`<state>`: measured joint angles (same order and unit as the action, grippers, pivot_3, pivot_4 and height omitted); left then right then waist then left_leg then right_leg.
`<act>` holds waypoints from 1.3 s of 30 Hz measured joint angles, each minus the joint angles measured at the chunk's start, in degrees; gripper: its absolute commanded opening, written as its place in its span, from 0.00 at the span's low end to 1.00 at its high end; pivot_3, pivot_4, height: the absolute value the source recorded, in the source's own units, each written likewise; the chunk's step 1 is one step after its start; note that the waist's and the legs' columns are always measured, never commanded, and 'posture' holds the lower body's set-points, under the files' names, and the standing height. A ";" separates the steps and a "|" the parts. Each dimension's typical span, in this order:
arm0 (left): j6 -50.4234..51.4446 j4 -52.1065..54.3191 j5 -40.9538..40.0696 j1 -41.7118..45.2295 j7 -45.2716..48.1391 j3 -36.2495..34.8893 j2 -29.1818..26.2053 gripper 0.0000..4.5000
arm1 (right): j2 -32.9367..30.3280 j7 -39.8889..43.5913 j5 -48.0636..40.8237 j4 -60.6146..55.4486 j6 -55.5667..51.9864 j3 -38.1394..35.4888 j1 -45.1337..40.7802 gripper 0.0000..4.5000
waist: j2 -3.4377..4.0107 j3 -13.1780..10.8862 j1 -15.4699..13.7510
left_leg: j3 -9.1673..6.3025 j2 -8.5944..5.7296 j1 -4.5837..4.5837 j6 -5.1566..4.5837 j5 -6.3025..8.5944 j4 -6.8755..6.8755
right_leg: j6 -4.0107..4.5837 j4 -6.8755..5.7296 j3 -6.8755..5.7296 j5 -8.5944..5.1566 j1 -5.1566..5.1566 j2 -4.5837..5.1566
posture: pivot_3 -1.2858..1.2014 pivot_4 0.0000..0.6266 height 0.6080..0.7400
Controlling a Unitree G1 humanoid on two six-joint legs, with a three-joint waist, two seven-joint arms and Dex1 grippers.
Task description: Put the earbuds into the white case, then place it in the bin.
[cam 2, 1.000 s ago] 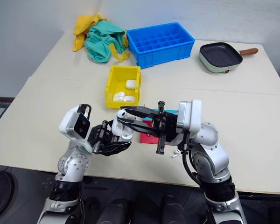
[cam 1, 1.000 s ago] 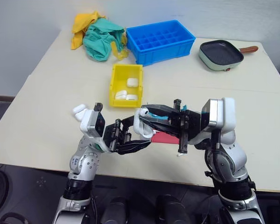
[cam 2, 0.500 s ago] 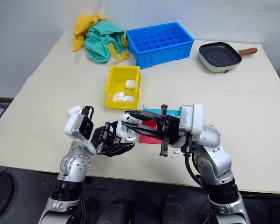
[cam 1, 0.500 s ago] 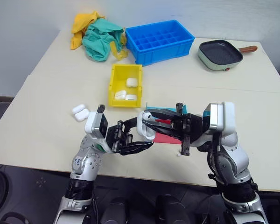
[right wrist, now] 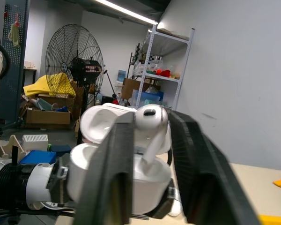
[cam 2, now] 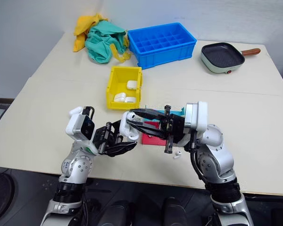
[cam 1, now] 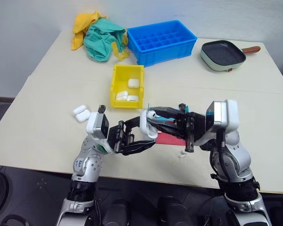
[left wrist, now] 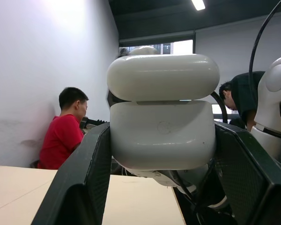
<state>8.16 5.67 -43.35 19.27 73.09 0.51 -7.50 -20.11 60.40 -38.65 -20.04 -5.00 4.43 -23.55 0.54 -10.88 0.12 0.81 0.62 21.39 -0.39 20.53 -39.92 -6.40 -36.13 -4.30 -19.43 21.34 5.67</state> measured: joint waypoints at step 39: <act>-7.58 3.19 -0.14 -12.46 -3.08 -5.50 -4.44 0.62 | -35.31 4.66 13.11 16.61 -17.90 -11.82 -2.30 0.91 | 0.16 -0.06 1.32 | 0.49 0.29 -1.09 0.13 -0.15 0.50 | 0.11 0.45 0.46 0.07 -0.67 0.21 | 0.52 0.24 1.00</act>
<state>0.58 8.86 -43.49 6.81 70.01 -4.99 -11.94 -55.42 65.05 -25.54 -3.42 -22.90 -7.39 -25.84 0.70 -10.94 1.44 1.30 0.91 20.29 -0.26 20.38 -39.42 -6.29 -35.68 -3.84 -19.37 20.67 5.89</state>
